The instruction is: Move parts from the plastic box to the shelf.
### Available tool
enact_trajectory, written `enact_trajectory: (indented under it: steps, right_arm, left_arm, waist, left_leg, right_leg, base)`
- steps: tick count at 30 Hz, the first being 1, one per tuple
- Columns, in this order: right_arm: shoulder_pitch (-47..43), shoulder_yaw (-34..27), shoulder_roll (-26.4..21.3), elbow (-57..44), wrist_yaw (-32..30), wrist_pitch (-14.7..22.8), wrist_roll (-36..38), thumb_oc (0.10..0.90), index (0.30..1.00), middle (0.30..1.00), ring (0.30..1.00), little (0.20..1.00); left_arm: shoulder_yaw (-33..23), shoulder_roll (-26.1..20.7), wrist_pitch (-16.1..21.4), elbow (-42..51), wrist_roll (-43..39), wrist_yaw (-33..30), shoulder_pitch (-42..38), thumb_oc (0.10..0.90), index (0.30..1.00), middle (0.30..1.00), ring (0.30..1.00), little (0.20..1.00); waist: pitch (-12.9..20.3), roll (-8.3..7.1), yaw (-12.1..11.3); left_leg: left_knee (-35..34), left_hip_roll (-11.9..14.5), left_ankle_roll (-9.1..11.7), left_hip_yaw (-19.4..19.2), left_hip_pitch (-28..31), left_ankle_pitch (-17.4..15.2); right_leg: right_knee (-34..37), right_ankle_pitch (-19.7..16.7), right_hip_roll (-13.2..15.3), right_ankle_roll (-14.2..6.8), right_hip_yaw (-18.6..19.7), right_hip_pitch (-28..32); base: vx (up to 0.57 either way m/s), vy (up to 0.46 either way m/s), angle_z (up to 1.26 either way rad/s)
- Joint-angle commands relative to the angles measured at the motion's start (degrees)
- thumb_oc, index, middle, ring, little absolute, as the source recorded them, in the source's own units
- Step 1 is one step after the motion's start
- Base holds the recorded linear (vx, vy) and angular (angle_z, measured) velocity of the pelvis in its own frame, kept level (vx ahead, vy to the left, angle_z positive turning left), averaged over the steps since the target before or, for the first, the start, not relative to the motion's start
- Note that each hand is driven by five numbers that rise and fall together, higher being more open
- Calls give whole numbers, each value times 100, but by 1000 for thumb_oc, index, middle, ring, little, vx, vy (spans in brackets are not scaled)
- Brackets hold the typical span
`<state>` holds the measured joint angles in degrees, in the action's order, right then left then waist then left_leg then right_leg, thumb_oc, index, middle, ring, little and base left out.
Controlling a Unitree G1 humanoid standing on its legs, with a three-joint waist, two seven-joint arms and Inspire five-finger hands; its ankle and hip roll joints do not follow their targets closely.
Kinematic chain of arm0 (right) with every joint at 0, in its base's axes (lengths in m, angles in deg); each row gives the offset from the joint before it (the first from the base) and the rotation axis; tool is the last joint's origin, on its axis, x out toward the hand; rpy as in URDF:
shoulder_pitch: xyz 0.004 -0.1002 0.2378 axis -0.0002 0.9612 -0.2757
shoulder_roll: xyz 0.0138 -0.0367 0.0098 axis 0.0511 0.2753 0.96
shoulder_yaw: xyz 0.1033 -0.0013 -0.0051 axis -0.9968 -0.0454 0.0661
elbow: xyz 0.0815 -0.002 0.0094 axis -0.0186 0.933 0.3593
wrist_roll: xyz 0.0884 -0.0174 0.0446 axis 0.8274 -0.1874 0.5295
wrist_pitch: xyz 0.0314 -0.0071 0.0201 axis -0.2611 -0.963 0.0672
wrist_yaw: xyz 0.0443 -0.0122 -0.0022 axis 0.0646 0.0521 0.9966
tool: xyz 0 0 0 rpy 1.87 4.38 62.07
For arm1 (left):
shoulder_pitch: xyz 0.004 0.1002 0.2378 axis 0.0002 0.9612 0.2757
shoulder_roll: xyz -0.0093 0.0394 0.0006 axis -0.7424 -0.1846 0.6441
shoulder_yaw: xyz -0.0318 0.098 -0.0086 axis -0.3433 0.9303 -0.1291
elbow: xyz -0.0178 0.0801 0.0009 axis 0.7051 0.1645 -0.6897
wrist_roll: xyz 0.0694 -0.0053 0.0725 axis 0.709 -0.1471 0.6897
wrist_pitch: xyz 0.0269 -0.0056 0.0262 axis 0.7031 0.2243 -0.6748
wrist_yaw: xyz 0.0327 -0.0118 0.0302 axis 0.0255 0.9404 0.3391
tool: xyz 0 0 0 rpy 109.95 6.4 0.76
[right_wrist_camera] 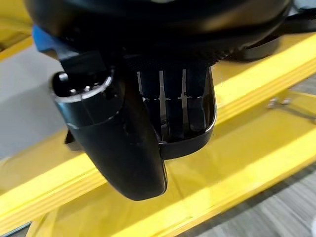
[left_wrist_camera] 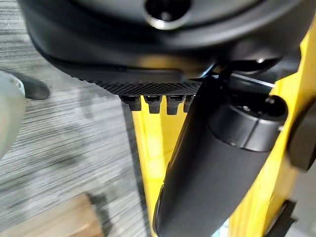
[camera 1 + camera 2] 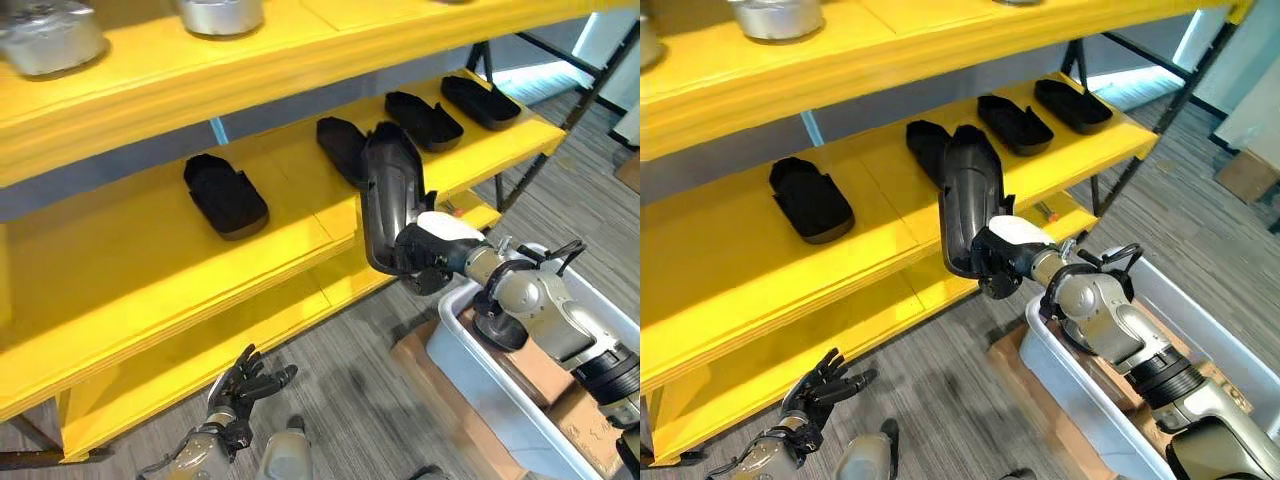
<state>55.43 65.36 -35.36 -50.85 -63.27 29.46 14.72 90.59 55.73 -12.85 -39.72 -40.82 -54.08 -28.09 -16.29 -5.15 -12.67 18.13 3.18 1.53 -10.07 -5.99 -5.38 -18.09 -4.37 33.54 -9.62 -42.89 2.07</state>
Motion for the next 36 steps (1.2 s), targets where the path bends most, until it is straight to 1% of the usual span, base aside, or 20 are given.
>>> enact_trajectory:
  steps: [1,2,3,4,5,6,7,8,9,10,11,12,13,15,16,17,19,23,32,36]
  right_arm:
    - [-1033,-555,-46,-298,-467,339,-87,400,300,300,300,300]
    - [-997,-571,-62,-289,-469,345,-66,400,300,300,300,300]
    - [-925,-631,-117,-313,-453,336,-83,400,300,300,300,300]
    - [-810,-702,-173,-337,-438,346,-87,400,300,300,300,300]
    - [-677,-777,-212,-361,-424,345,-62,400,300,300,300,300]
    - [-611,-808,-257,-376,-412,348,-17,400,300,300,300,300]
    - [-581,-841,-298,-384,-399,353,61,400,300,300,300,300]
    - [-558,-852,-348,-371,-405,379,144,400,300,300,300,300]
    - [-582,-842,-399,-375,-366,367,191,400,300,300,300,300]
    - [-585,-842,-400,-375,-366,367,192,400,300,300,300,300]
    - [-609,-816,-503,-339,-384,393,297,400,300,300,300,300]
    - [-610,-814,-502,-338,-384,393,297,400,300,300,300,300]
    - [-677,-786,-667,-361,-381,395,361,400,300,300,300,300]
    - [-758,-751,-752,-339,-398,389,405,400,300,300,300,300]
    - [-767,-783,-815,-337,-383,348,367,400,300,300,300,300]
    - [-749,-766,-836,-321,-389,367,372,400,300,300,300,300]
    - [-789,-687,-865,-258,-392,358,462,400,300,300,300,300]
    - [-696,-716,-873,-284,-326,349,516,400,300,300,300,300]
    - [-728,-727,-1051,-392,-244,353,680,400,300,300,300,300]
    - [-939,-567,-1142,-371,-278,382,719,400,300,300,300,300]
  left_arm:
    - [-204,-274,408,664,214,86,-244,900,1000,1000,1000,1000]
    - [-162,-290,432,626,210,75,-272,900,1000,1000,1000,1000]
    - [-108,-302,448,624,181,62,-316,900,1000,1000,1000,1000]
    - [-107,-286,453,567,175,50,-335,900,1000,1000,1000,1000]
    - [-96,-262,455,590,190,58,-319,900,1000,1000,1000,1000]
    - [-70,-230,435,585,190,59,-309,900,1000,1000,1000,1000]
    - [-65,-222,414,574,216,82,-309,900,1000,1000,1000,1000]
    - [-26,-199,400,547,232,97,-303,900,1000,1000,1000,1000]
    - [-13,-196,387,557,260,114,-295,900,1000,1000,1000,1000]
    - [-13,-195,386,558,261,114,-299,900,1000,1000,1000,1000]
    - [54,-178,384,550,278,122,-326,900,1000,1000,1000,1000]
    - [53,-178,384,550,278,122,-326,900,1000,1000,1000,1000]
    - [92,-148,402,555,239,116,-330,900,1000,1000,1000,1000]
    - [125,-140,415,532,208,94,-372,900,1000,1000,1000,1000]
    - [95,-123,423,538,210,90,-350,900,1000,1000,1000,1000]
    - [103,-66,416,547,222,85,-319,900,1000,1000,1000,1000]
    - [145,-7,415,573,212,81,-252,900,1000,1000,1000,1000]
    - [147,28,382,593,211,103,-124,900,1000,1000,1000,1000]
    - [166,29,358,615,217,91,-65,900,1000,1000,1000,1000]
    - [176,46,362,602,158,88,-38,900,1000,1000,1000,1000]
  waist:
    - [267,-65,54]
    - [257,-45,138]
    - [241,-101,273]
    - [264,-78,386]
    - [307,-83,469]
    - [315,-72,535]
    - [313,-71,572]
    - [320,-74,639]
    - [318,-75,651]
    - [325,-80,660]
    - [351,-133,733]
    - [356,-133,738]
    - [401,-148,862]
    - [393,-179,916]
    - [424,-209,886]
    - [463,-200,891]
    - [562,-149,890]
    - [702,-107,885]
    - [858,-99,906]
    - [862,-84,906]
  left_leg:
    - [296,56,30,253,180,-1033]
    - [203,-32,-17,359,205,-984]
    - [62,-226,-117,444,172,-777]
    - [-85,-311,-176,545,214,-693]
    - [-259,-399,-218,613,287,-612]
    - [-413,-462,-259,704,360,-522]
    - [-542,-512,-285,792,400,-437]
    - [-681,-582,-319,860,450,-340]
    - [-755,-629,-326,898,509,-308]
    - [-773,-636,-328,905,497,-278]
    - [-872,-688,-282,1011,487,-151]
    - [-875,-688,-282,1015,483,-147]
    - [-951,-754,-242,1132,509,-110]
    - [-872,-822,-221,1226,424,-92]
    - [-821,-864,-208,1219,400,-119]
    - [-838,-871,-202,1201,427,-141]
    - [-922,-832,-189,1181,512,-148]
    - [-986,-750,-153,1167,627,-160]
    - [-1144,-570,-31,1257,865,-136]
    - [-980,-504,57,1317,808,-153]
  right_leg:
    - [986,-1501,89,-538,904,-396]
    - [854,-1441,-30,-538,1347,-509]
    - [724,-1339,-190,-446,1873,-680]
    - [598,-979,-491,-337,2197,-743]
    - [497,-679,-762,-222,2389,-828]
    - [302,-339,-1101,-79,2492,-893]
    - [140,-20,-1400,32,2416,-940]
    - [-42,166,-1750,124,2446,-1055]
    - [-100,303,-1911,146,2424,-1075]
    - [-78,282,-1905,151,2414,-1080]
    - [28,508,-2288,269,2474,-999]
    - [34,504,-2288,269,2470,-1001]
    - [232,632,-2686,308,2917,-1041]
    - [434,578,-2828,418,3178,-1105]
    - [598,606,-2742,438,3069,-950]
    - [711,604,-2714,457,3000,-840]
    - [923,588,-2772,455,3033,-651]
    - [1137,638,-2799,471,2945,-405]
    - [1267,781,-2863,547,2910,-83]
    - [1338,838,-2938,625,2998,-6]
  base:
    - [53,342,52]
    - [8,341,82]
    - [-14,238,92]
    - [-6,238,99]
    - [61,223,79]
    - [57,178,87]
    - [26,163,82]
    - [18,121,64]
    - [10,79,38]
    - [7,31,39]
    - [-10,1,41]
    - [22,-21,70]
    - [19,-24,71]
    - [35,-51,60]
    - [84,-59,28]
    - [122,-53,18]
    - [131,-77,11]
    - [92,-73,3]
    - [63,-86,10]
    - [-3,-94,2]
